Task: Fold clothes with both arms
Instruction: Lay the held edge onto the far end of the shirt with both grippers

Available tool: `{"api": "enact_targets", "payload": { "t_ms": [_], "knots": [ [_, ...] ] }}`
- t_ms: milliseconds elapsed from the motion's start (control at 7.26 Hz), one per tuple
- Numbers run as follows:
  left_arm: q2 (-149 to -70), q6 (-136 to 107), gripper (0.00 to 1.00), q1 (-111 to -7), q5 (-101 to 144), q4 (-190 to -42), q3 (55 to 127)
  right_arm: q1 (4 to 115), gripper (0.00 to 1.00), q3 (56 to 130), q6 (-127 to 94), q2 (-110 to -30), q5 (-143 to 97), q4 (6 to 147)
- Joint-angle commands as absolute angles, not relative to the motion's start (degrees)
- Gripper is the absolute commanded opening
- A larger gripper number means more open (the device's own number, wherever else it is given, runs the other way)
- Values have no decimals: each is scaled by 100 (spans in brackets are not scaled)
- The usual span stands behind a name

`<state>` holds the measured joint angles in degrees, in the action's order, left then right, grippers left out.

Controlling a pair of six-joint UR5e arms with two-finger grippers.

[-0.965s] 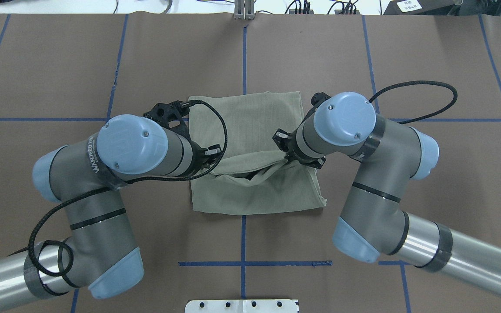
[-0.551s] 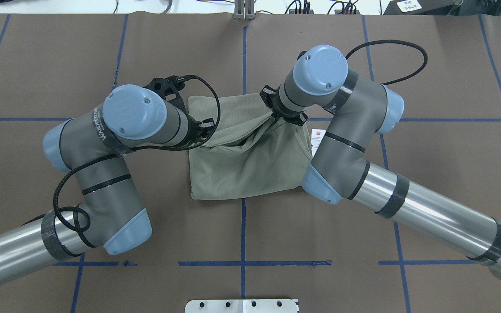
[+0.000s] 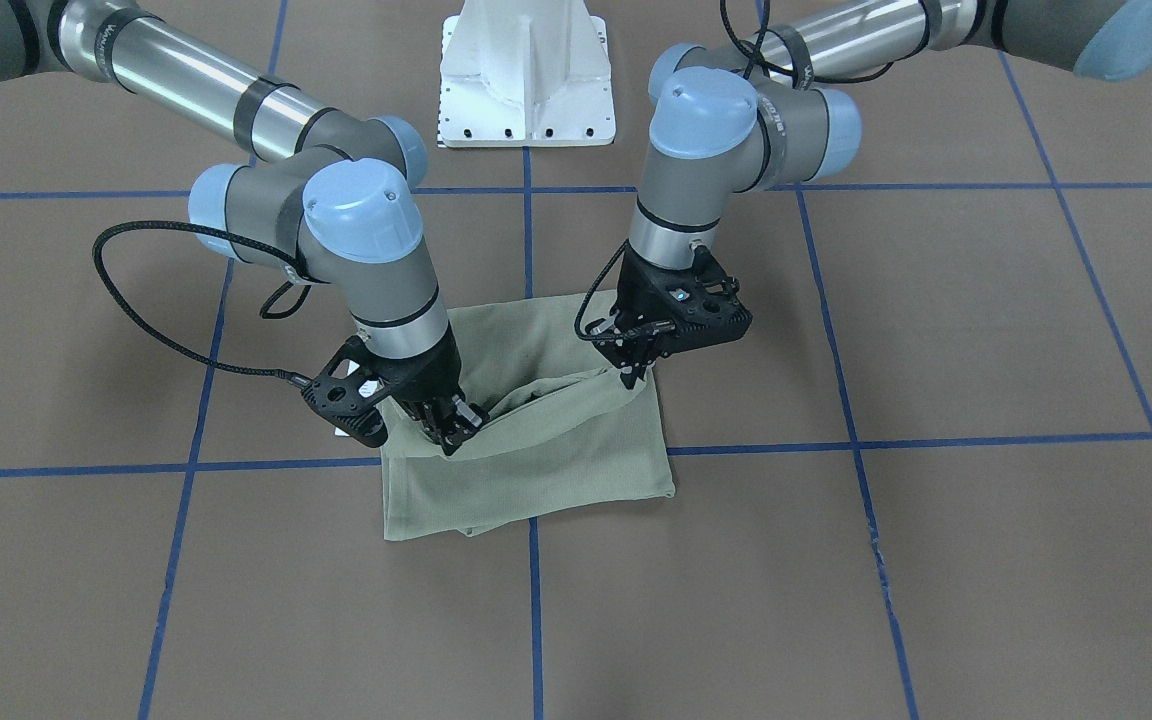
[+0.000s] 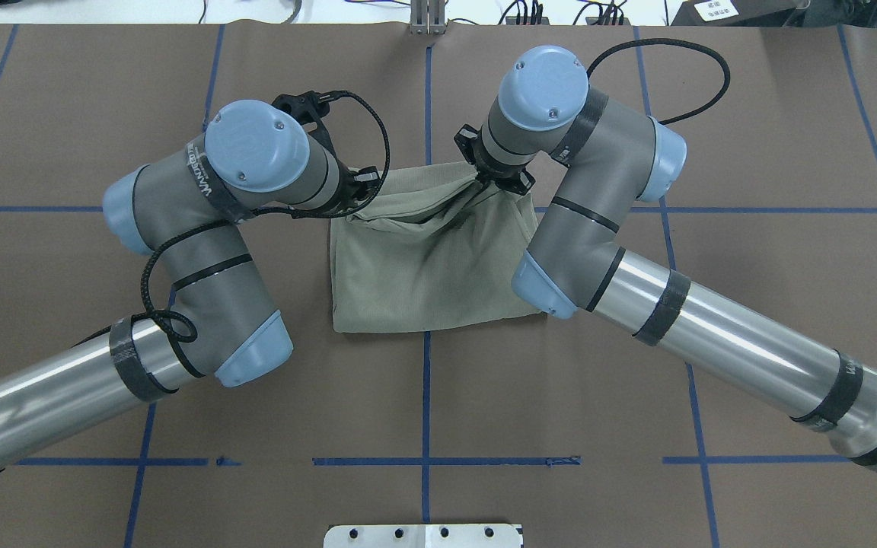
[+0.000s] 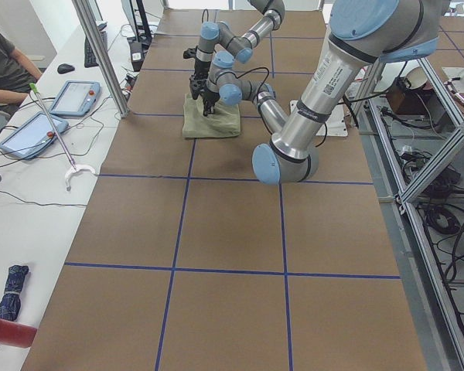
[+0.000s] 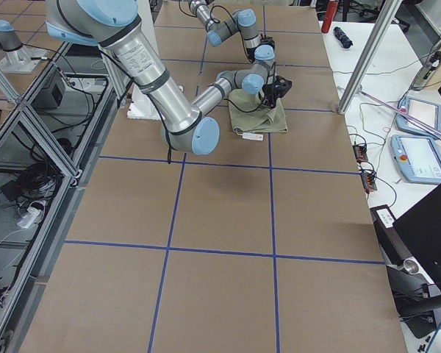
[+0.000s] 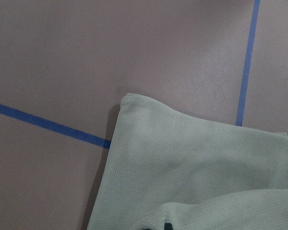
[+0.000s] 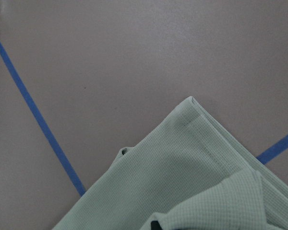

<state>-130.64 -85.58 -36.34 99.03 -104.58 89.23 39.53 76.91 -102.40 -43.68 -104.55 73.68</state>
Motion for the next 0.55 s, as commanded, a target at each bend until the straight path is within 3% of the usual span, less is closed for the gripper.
{"api": "enact_targets", "payload": {
  "t_ms": [0,138,276,413],
  "knots": [
    [-13219,-8526,4,-3953,9888,-11158,8091,3964,0,7183,-10239,-4123,-10511,7156],
    [-13393,-8238,59,-4173,9888,-11388,7555,4094,28,7033,-10248,-4113,-10538,6902],
    [-13508,-7739,100,-4479,9905,-11347,7332,4191,99,6927,-10231,-4113,-10555,6856],
    [-13500,-7421,100,-4639,9966,-11347,7173,4288,100,6865,-10239,-4113,-10564,6855]
  ]
}}
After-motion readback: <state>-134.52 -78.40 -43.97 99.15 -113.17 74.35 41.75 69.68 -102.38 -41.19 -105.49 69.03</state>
